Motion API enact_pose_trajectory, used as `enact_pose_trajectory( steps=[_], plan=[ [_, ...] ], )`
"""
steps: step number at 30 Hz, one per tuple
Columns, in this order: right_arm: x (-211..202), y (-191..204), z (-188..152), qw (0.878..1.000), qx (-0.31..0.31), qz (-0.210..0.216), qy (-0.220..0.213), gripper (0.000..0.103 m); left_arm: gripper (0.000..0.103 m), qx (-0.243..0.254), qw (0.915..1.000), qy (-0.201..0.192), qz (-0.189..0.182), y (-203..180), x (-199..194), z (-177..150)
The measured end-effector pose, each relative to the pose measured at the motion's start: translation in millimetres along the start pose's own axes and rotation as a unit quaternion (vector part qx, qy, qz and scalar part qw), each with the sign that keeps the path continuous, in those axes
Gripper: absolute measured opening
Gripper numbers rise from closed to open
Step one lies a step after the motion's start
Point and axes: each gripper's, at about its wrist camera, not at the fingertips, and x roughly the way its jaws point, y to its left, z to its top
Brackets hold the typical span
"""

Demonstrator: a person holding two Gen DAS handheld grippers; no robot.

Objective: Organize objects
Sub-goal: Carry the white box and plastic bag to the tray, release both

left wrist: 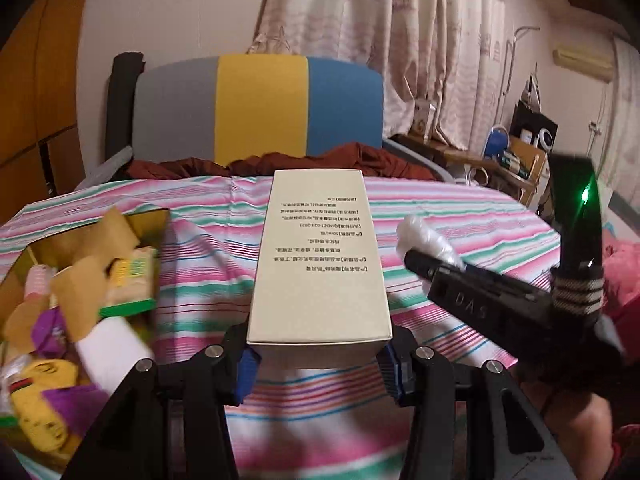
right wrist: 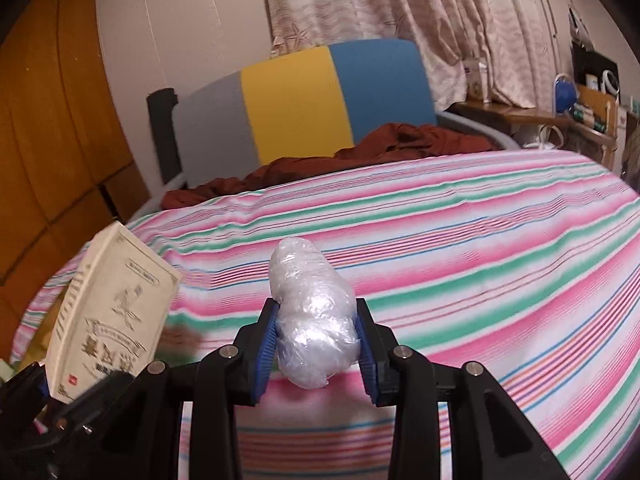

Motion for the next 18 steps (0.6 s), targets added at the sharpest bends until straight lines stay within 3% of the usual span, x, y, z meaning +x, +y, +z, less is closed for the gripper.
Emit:
enact_pose_trajectory(
  steps=[10,18],
  plan=[
    [-16.8,46.6,-8.6,0.998,-0.015,0.057,0.012,0.036,0.050,-0.062,0.9975,-0.004,0.032,73.9,-49.5,6.6],
    [-30.9,89.3,-1.8,0.993,-0.049,0.105,0.008,0.036,0.050,-0.128,0.9880,0.015,0.085,161.2,-60.5,14.0]
  ],
)
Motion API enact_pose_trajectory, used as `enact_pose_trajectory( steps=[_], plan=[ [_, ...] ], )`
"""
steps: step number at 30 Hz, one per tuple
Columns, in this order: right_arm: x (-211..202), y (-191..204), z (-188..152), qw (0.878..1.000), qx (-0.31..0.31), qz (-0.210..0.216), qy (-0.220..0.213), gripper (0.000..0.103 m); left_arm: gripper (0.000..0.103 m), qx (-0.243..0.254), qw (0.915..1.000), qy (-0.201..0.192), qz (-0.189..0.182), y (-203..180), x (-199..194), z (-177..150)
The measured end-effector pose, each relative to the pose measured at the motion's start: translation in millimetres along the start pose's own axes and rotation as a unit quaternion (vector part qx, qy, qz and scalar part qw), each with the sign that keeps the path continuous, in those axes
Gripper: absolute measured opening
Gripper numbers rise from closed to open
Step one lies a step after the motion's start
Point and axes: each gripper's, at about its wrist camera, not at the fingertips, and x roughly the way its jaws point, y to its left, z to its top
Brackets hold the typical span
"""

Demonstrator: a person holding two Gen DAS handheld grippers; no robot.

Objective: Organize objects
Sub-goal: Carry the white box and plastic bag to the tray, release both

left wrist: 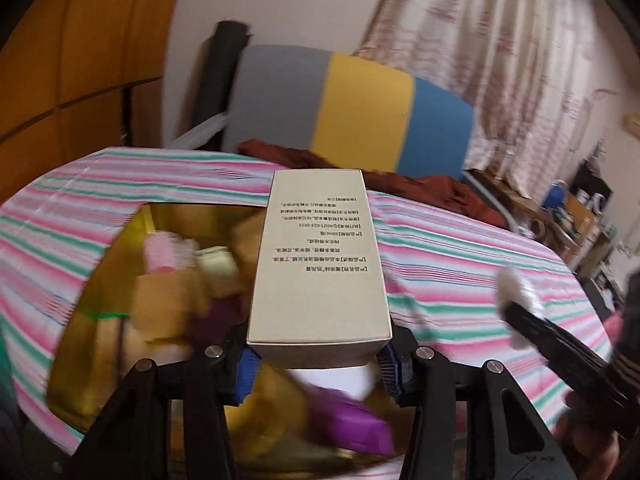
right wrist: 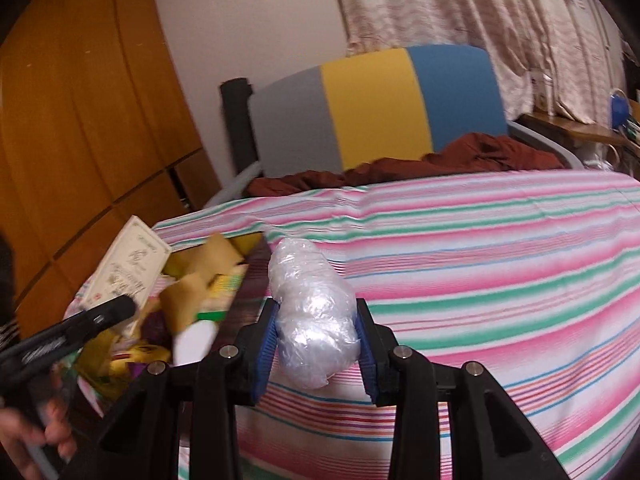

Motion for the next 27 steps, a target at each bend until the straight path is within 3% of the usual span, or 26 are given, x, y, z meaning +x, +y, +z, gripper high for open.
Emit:
enact_pose_trajectory(
  steps=[9,14,16,19,22,25,26,27],
  plan=[
    [-2.4,32.3,1.3,0.999,-0.032,0.022,0.001,0.036,0.050,-0.086,0.9939,0.062,0.027,84.8,37.7,20.1],
    [1.8,34.7,1.5,0.999,-0.032,0.024,0.007,0.036,0.051,-0.125,0.9847,0.121,0.006,109.8,68.6,20.3],
    [2.0,36.9,0.1,0.999,-0.034,0.024,0.008,0.036,0.051,-0.119,0.9859,0.116,0.022,111.1,70.0,24.1],
    [1.7,40.5,-1.0,0.999,-0.038,0.025,0.009,0.036,0.050,-0.072,0.9876,0.109,0.086,105.7,76.3,32.6],
    [0.9,43.7,-1.1,0.999,-0.041,0.030,0.009,0.036,0.051,-0.068,0.9860,0.125,0.086,107.4,83.4,33.2],
    [0.5,47.5,-1.2,0.998,-0.046,0.034,0.010,0.036,0.051,-0.028,0.9819,0.129,0.136,99.0,82.5,29.4],
    [0.1,48.8,-1.2,0.998,-0.047,0.038,0.010,0.036,0.050,-0.034,0.9829,0.128,0.127,99.7,81.0,28.3],
    [-0.1,49.4,-1.5,0.998,-0.048,0.040,0.009,0.036,0.054,-0.052,0.9861,0.125,0.096,101.7,77.7,27.2]
  ],
)
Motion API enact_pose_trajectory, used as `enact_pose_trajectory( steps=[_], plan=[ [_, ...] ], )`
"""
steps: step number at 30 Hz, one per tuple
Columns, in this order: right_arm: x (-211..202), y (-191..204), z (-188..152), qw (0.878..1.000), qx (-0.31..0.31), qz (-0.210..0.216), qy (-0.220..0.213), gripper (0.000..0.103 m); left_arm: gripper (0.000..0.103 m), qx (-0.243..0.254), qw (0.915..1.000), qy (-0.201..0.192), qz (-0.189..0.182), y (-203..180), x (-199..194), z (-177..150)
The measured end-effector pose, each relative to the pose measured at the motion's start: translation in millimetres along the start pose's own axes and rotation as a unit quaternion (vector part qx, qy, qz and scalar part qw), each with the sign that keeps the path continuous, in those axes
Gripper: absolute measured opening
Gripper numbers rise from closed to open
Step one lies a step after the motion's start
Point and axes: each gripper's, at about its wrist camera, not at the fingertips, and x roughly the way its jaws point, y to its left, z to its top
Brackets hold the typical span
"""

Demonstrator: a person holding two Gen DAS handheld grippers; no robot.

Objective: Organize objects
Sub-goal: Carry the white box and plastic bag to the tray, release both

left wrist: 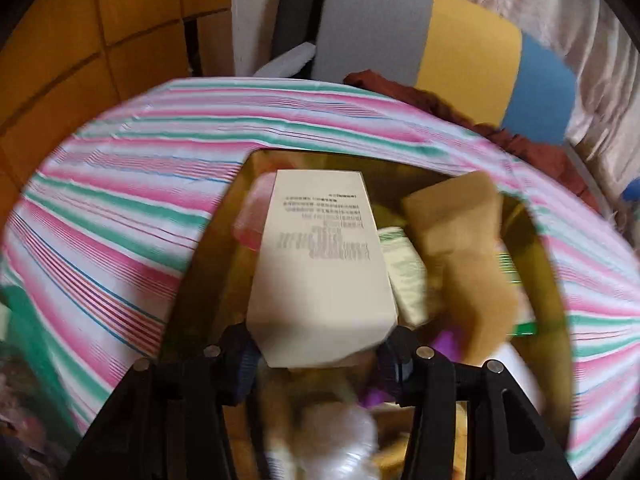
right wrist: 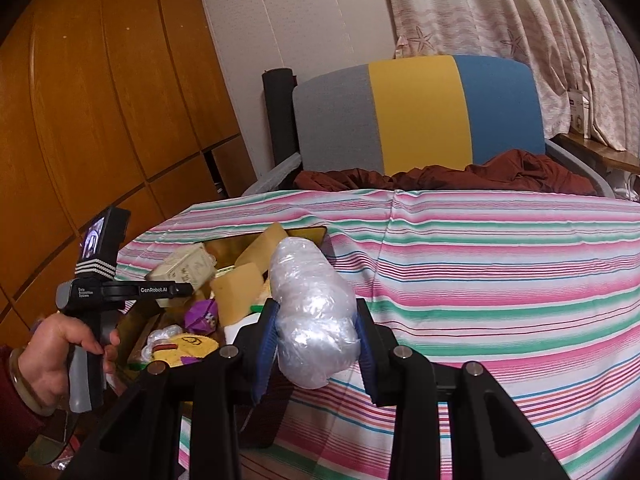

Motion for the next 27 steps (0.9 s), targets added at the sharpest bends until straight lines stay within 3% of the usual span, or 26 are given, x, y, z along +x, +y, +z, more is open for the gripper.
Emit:
enact_pose_trajectory(
  steps=[2,3,4,6,9,10,11,13,17,21,25,27],
  plan=[
    [0.0,2.6,-0.1,1.000,-0.002,0.003,0.000,0.036,0.078,-0.027,0.9981,0.009,-0.055,4.9,-1.4,-1.2],
    [0.7,3.9,0.0,1.000,-0.002,0.006,0.001,0.036,0.095,-0.041,0.9967,0.005,-0.070,5.2,-7.4,-3.4],
    [1.9,5.0,0.7,1.000,-0.002,0.008,0.003,0.036,0.101,-0.046,0.9961,-0.004,-0.075,5.4,-12.4,-5.4],
    [2.1,6.2,1.0,1.000,-0.001,0.010,0.004,0.036,0.101,-0.048,0.9951,-0.033,-0.080,4.1,-27.4,-6.9],
    [0.6,7.9,1.2,1.000,-0.001,0.015,0.003,0.036,0.099,-0.051,0.9940,-0.077,-0.059,3.8,-46.7,-10.1],
    [0.2,8.5,1.2,1.000,-0.002,0.015,0.003,0.036,0.092,-0.051,0.9931,-0.090,-0.057,4.0,-51.3,-10.9],
    [-0.3,9.1,1.2,1.000,-0.003,0.015,0.002,0.036,0.073,-0.048,0.9923,-0.102,-0.053,3.9,-54.4,-10.5],
    [-0.3,10.7,0.9,1.000,-0.004,0.015,0.003,0.036,0.051,-0.031,0.9939,-0.100,-0.033,2.1,-49.4,-3.2],
    [-0.4,14.0,0.5,1.000,-0.008,0.017,0.005,0.036,0.041,-0.014,0.9969,-0.076,-0.016,-4.7,-25.9,9.8],
    [-1.2,15.5,-0.1,1.000,-0.010,0.016,0.008,0.036,0.039,-0.001,0.9994,-0.020,-0.029,-11.6,3.1,13.3],
    [1.3,18.0,1.8,0.999,-0.011,0.031,0.024,0.036,0.042,-0.001,0.9996,-0.012,-0.025,-13.5,3.4,3.8],
    [3.3,25.1,2.7,0.998,-0.026,0.041,0.027,0.036,0.068,0.000,0.9991,-0.037,-0.023,-9.7,-15.8,-4.6]
  ],
)
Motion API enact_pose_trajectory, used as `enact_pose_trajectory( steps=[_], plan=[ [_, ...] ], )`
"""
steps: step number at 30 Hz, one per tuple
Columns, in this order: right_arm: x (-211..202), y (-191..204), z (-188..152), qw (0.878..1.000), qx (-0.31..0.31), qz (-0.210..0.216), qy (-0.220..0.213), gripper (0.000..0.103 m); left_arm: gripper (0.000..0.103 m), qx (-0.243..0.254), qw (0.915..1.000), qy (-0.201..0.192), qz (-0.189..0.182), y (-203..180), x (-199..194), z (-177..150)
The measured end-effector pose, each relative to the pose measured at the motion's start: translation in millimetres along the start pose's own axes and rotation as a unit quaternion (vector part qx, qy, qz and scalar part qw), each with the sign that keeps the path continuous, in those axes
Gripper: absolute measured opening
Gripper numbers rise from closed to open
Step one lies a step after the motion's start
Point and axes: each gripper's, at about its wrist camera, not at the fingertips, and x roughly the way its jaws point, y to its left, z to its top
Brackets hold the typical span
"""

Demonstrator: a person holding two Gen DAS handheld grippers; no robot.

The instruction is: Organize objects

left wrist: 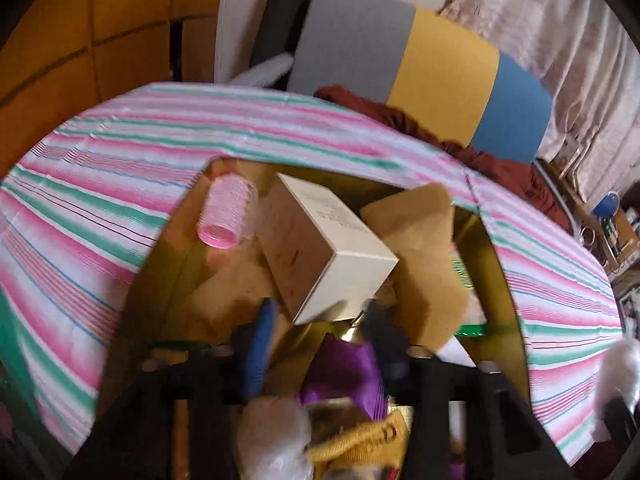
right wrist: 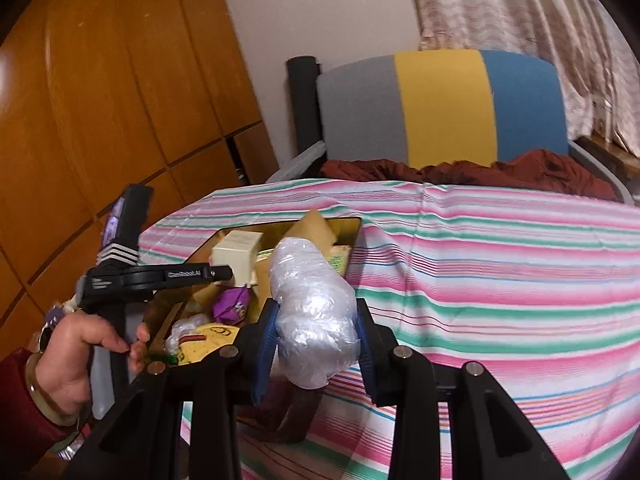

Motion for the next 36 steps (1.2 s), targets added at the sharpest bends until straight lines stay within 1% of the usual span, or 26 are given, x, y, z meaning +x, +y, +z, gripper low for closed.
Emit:
enact_pose_trajectory(
  steps=[1,2,3,4,6,9,11,13,15,18,19,20,22,25,28,31,33,35,36],
  plan=[
    [2.2,3.2,1.0,1.000,-0.005,0.007,0.004,0.036,0.085,0.002,0.9998,-0.015,0.009,1.1,-10.7,-2.9],
    [6.0,5.9,2.7,1.000,-0.006,0.015,0.011,0.036,0.094,0.002,0.9993,-0.034,0.013,3.2,-23.1,-6.2],
    [12.2,9.2,4.3,1.000,-0.006,0.021,0.022,0.036,0.097,0.004,0.9983,-0.057,0.013,4.7,-37.7,-10.4],
    [17.7,11.6,5.2,0.999,-0.006,0.025,0.032,0.036,0.102,0.008,0.9973,-0.072,0.013,5.6,-48.7,-13.3],
    [31.3,17.7,6.3,0.998,-0.009,0.036,0.053,0.036,0.103,0.012,0.9944,-0.101,0.028,8.0,-70.3,-19.7],
    [50.6,27.1,5.3,0.995,-0.009,0.050,0.084,0.036,0.103,-0.001,0.9919,-0.118,0.047,14.7,-92.7,-28.1],
    [62.0,32.2,5.0,0.993,-0.007,0.058,0.103,0.036,0.103,-0.003,0.9908,-0.116,0.069,15.0,-102.4,-33.8],
    [71.4,38.1,4.0,0.991,-0.005,0.060,0.116,0.037,0.103,-0.002,0.9895,-0.119,0.082,13.7,-108.2,-36.3],
    [81.4,42.3,3.4,0.989,0.001,0.063,0.130,0.038,0.103,-0.001,0.9892,-0.122,0.082,10.6,-113.6,-43.0],
    [92.6,44.5,2.7,0.986,0.008,0.073,0.147,0.038,0.103,-0.002,0.9902,-0.114,0.082,9.7,-115.5,-48.5],
    [93.9,45.7,2.7,0.986,0.007,0.072,0.150,0.040,0.103,0.000,0.9904,-0.109,0.085,8.3,-113.1,-48.5],
    [94.4,47.2,2.0,0.986,0.006,0.069,0.150,0.045,0.103,0.001,0.9907,-0.104,0.088,7.6,-111.7,-48.7],
    [93.2,48.8,1.3,0.987,0.004,0.063,0.149,0.051,0.103,0.001,0.9910,-0.094,0.095,7.1,-108.6,-49.4],
    [88.6,48.1,0.6,0.988,0.000,0.054,0.148,0.051,0.103,-0.008,0.9918,-0.090,0.091,9.9,-106.6,-52.0],
    [81.8,46.8,1.4,0.989,-0.004,0.043,0.141,0.051,0.103,-0.025,0.9923,-0.077,0.094,13.9,-105.2,-54.6],
    [76.1,49.2,3.7,0.991,-0.016,0.027,0.134,0.052,0.103,-0.026,0.9929,-0.065,0.096,16.0,-102.9,-57.5],
    [72.4,53.2,6.1,0.991,-0.031,0.008,0.127,0.052,0.103,-0.029,0.9911,-0.066,0.112,16.7,-103.4,-60.2],
    [70.0,57.4,8.6,0.991,-0.044,-0.015,0.122,0.058,0.103,-0.031,0.9871,-0.064,0.144,16.6,-103.8,-62.2],
    [68.6,59.0,9.8,0.991,-0.050,-0.030,0.118,0.059,0.103,-0.028,0.9856,-0.066,0.153,16.4,-104.6,-63.6]
  ],
)
